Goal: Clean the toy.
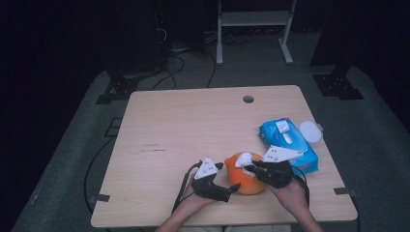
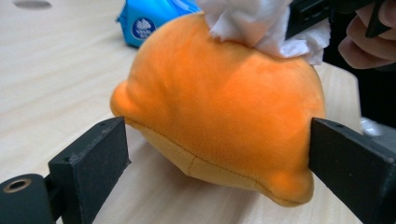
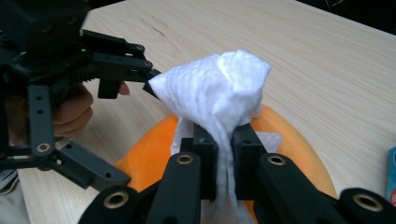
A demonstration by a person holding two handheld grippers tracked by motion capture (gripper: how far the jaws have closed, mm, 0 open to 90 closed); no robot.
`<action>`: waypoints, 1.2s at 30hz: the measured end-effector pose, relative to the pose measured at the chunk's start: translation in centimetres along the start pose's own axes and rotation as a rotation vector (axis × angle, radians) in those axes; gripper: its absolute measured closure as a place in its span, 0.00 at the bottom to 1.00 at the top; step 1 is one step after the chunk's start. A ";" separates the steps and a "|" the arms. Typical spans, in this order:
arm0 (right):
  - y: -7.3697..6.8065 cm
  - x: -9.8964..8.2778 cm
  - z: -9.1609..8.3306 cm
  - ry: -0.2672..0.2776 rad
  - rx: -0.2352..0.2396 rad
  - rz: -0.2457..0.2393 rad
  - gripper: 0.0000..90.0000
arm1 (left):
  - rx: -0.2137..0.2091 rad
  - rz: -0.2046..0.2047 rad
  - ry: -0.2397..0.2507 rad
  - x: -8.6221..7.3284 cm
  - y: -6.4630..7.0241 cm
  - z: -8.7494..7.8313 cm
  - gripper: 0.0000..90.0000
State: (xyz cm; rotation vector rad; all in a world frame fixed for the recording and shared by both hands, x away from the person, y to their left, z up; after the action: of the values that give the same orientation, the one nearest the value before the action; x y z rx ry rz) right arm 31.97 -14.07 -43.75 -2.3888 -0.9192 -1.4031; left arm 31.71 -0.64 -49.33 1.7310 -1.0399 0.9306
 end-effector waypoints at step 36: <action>0.7 -1.2 0.4 -0.027 0.001 0.020 0.91 | 0.073 0.133 -0.074 -0.1 0.4 -0.1 0.26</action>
State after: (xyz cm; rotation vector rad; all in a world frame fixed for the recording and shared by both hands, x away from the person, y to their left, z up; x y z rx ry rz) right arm 32.26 -14.86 -44.88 -2.4150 -0.8999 -1.3661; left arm 31.29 -0.66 -49.32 1.7855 -1.1946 1.0046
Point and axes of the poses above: each handheld gripper's, and its own axes: z roughly forward along the jaws, x roughly out of its top, y roughly to its right, the point moved 7 cm from there along z, roughly forward along the jaws, and after that the axes turned 14 degrees about -x, right-handed, at the moved point
